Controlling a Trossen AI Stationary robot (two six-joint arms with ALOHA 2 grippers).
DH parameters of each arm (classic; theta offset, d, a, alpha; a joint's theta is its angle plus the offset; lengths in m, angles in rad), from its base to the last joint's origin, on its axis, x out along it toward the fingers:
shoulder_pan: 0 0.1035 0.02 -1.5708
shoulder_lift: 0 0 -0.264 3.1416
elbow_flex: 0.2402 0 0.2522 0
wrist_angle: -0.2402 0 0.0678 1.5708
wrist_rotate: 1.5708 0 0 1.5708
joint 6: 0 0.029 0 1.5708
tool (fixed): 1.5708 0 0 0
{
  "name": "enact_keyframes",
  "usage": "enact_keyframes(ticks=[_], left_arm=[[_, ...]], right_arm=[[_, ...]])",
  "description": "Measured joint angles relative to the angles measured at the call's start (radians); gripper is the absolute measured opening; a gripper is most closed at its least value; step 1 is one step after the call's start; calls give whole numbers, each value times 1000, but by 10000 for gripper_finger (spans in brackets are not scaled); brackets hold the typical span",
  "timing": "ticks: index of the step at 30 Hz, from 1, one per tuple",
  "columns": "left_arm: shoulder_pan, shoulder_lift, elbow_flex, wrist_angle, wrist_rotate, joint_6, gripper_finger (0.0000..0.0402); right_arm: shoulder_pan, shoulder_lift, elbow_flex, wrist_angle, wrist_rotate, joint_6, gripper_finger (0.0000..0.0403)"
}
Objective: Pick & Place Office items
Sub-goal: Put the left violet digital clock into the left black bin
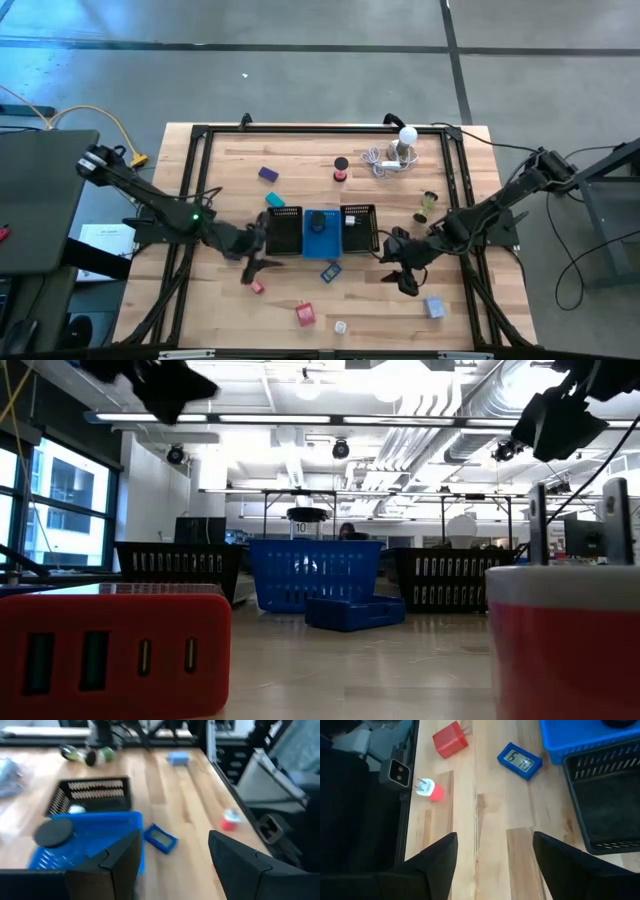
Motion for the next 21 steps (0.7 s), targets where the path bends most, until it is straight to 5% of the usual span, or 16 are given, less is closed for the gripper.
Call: enact_keyframes(ticks=[6, 11, 16, 21], left_arm=[[-134, 12, 119, -221, -106, -89, 225], [-172, 7, 152, -469, -130, -430, 225], [-167, 6, 161, -691, -50, -804, 225], [-125, 6, 161, -844, 25, -934, 225]], right_arm=[[-1, 0, 0, 8, 1, -16, 247], [-1, 0, 0, 18, 1, -38, 247], [-1, 0, 0, 21, 1, -50, 247], [-1, 0, 0, 22, 1, -103, 247]])
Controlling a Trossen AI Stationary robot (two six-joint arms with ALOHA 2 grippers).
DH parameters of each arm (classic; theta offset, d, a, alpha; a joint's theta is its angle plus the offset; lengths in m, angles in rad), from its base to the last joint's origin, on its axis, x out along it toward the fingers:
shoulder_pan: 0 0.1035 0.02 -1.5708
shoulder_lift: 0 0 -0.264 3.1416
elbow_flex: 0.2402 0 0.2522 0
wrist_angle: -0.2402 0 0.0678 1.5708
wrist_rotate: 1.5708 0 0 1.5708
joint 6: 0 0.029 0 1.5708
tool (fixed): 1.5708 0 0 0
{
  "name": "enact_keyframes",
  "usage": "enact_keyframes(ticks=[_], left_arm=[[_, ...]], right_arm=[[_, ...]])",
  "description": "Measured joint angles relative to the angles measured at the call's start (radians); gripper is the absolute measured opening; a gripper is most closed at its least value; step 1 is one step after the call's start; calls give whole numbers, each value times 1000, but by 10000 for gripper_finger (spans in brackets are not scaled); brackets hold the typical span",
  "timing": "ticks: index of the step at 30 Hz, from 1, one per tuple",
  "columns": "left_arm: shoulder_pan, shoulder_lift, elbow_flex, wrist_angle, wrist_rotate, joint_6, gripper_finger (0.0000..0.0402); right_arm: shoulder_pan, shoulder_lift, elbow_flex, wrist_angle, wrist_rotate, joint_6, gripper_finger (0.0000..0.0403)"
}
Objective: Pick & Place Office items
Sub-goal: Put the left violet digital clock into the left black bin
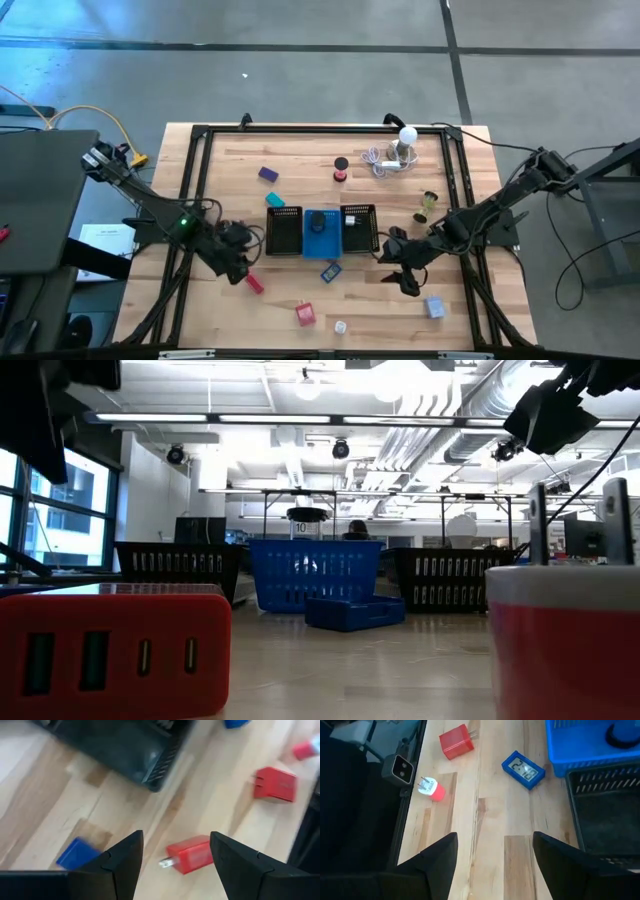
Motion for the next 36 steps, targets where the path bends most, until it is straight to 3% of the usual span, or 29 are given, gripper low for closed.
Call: enact_keyframes(ticks=[6, 17, 23, 28, 36], left_arm=[[31, 0, 0, -15, 61, 87, 225], [50, 3, 0, -22, 58, 11, 228], [50, 3, 0, -45, 19, -7, 282], [57, 3, -1, -147, 7, -161, 330], [62, 2, -1, -211, 33, -264, 340]], right_arm=[[0, 0, 0, 0, 0, -37, 247], [0, 0, 0, 0, 7, -40, 247], [0, 0, 0, 0, 23, -62, 247], [0, 0, 0, 0, 22, -56, 247], [0, 0, 0, 0, 26, -54, 247]])
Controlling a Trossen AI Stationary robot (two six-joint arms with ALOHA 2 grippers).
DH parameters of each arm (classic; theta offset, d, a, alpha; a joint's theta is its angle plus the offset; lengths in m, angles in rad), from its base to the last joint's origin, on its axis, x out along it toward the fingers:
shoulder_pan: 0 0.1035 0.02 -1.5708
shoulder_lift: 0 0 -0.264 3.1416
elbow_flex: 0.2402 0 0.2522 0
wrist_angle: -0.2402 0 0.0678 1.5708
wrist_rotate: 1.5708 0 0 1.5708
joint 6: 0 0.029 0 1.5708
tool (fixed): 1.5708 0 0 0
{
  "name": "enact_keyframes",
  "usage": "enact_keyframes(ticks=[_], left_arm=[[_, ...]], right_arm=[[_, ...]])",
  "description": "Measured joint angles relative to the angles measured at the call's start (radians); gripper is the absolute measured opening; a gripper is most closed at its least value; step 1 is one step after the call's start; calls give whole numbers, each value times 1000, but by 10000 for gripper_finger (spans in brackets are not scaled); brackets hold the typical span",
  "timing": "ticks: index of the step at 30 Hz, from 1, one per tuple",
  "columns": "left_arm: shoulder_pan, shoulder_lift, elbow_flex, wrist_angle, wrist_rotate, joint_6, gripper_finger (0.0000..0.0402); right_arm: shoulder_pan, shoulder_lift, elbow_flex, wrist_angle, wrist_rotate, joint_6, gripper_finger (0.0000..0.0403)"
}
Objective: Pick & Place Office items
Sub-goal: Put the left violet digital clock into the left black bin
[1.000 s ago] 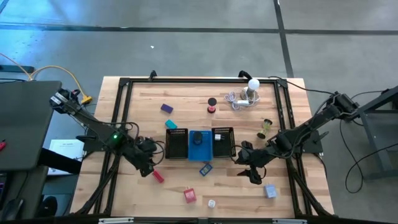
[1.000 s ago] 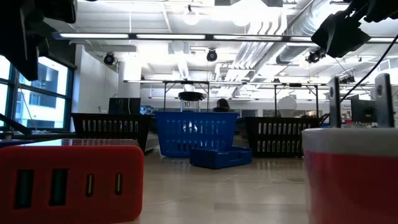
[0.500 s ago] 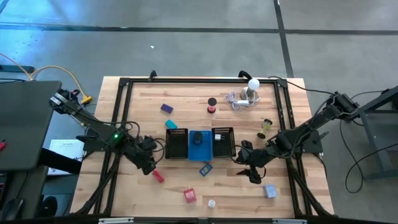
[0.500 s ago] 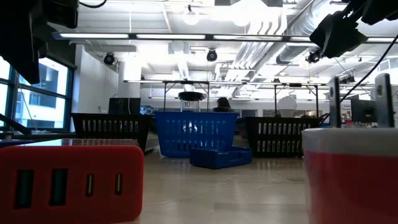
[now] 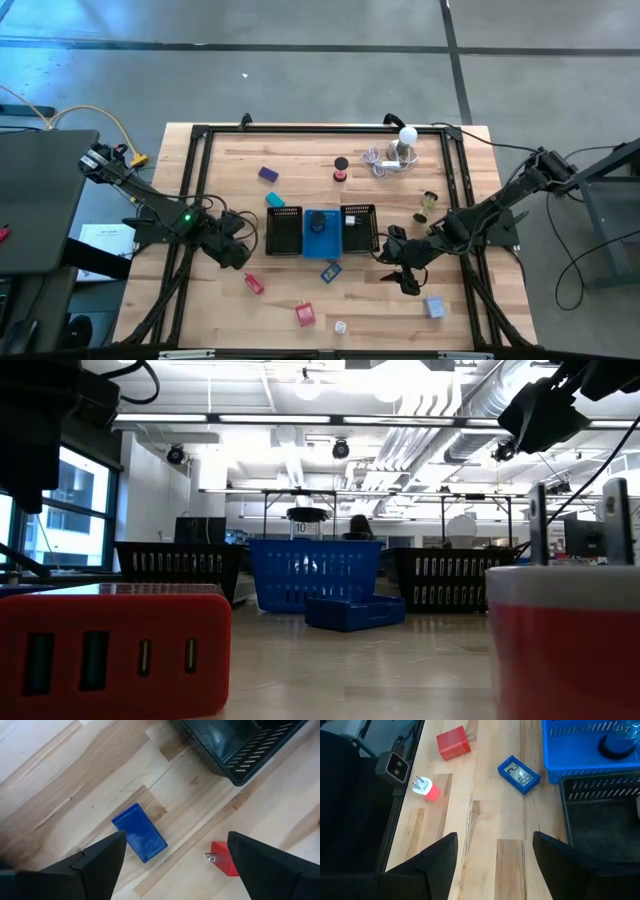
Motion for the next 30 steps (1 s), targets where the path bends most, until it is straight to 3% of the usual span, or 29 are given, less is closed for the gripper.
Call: enact_keyframes(ticks=[11, 17, 22, 30], left_arm=[[-5, 6, 0, -1, -3, 52, 340], [-5, 43, 0, -66, 4, -173, 340], [-5, 75, -1, -96, 45, -260, 340], [-1, 162, -1, -93, 17, -122, 340]], right_arm=[[0, 0, 0, 16, 0, 2, 247], [0, 0, 0, 23, 0, 0, 247], [0, 0, 0, 23, 16, -2, 247], [0, 0, 0, 23, 26, -1, 247]])
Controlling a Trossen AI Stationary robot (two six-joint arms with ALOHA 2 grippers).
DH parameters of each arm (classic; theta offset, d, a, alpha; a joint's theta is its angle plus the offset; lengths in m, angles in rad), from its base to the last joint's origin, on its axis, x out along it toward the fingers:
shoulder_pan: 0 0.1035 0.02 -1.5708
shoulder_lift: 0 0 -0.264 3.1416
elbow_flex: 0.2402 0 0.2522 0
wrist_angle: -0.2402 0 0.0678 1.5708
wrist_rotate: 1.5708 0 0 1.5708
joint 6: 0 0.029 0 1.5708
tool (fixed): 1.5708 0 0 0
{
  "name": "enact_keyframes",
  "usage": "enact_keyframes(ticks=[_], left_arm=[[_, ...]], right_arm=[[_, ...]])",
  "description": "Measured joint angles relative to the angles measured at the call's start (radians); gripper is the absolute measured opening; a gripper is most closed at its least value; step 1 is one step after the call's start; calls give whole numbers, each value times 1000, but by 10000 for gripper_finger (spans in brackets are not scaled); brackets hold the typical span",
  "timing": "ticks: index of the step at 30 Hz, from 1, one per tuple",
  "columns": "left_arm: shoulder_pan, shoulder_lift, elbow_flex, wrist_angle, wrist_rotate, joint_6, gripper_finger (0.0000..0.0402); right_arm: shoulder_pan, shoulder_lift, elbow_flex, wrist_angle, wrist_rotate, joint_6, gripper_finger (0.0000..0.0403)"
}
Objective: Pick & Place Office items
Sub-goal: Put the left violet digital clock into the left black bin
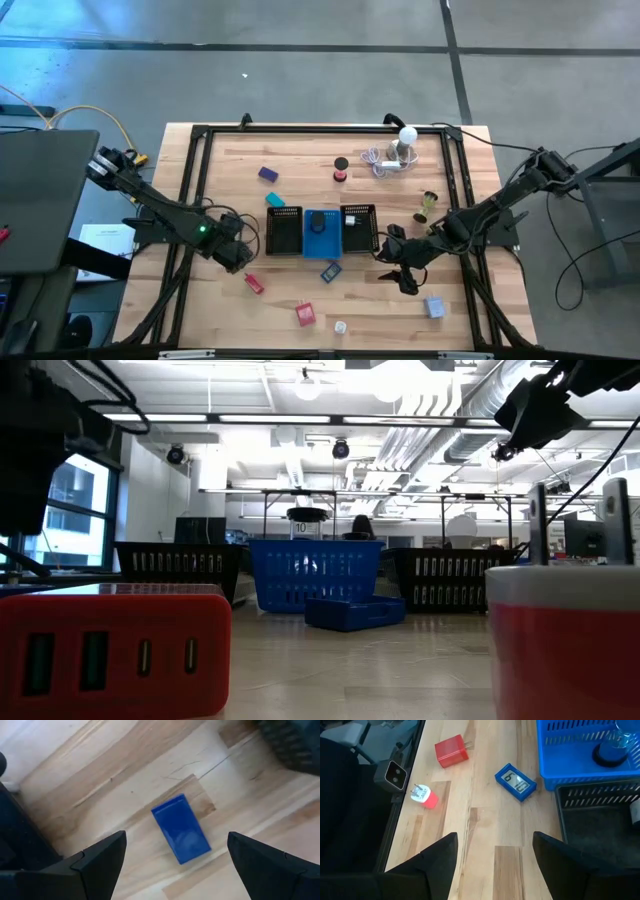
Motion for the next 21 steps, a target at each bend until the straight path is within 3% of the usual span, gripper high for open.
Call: enact_keyframes(ticks=[7, 10, 14, 21], left_arm=[[24, 122, 0, -10, 4, 85, 340], [54, 153, 0, -11, 65, -6, 340], [102, 160, 0, -10, 137, 38, 334], [128, 160, 0, 16, 139, 49, 332]], right_arm=[[0, 0, 0, 4, 0, 2, 247], [0, 0, 0, 5, 0, 3, 247], [0, 0, 0, 6, 0, 3, 247], [0, 0, 0, 6, 0, 3, 247]])
